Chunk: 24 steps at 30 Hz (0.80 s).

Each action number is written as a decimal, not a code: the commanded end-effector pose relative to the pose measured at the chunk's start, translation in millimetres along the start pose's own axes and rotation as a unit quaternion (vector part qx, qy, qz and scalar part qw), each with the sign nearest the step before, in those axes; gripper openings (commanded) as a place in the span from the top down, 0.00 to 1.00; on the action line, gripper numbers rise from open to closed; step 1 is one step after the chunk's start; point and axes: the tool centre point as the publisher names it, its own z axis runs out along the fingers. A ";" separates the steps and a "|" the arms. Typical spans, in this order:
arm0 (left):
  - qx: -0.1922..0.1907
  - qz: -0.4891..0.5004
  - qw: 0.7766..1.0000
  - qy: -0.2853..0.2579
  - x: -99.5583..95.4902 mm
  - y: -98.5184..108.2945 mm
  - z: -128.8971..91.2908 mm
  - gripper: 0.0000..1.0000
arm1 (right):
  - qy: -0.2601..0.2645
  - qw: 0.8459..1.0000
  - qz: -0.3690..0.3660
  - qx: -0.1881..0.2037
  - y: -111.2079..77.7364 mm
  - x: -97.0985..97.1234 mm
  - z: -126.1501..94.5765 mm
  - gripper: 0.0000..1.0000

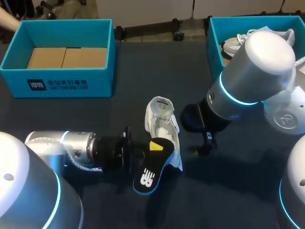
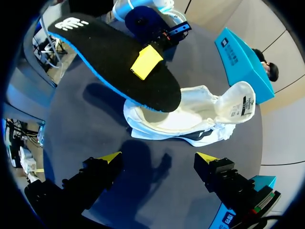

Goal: Take the shoe out of the shoebox, open the shoe tongue, remove and reinsert the insole, then place the shoe into the shoebox

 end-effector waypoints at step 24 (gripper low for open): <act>0.014 0.024 0.999 -0.044 -9.1 -18.8 -10.7 1.00 | 0.000 1.000 -0.001 0.000 -0.7 1.2 -0.4 0.00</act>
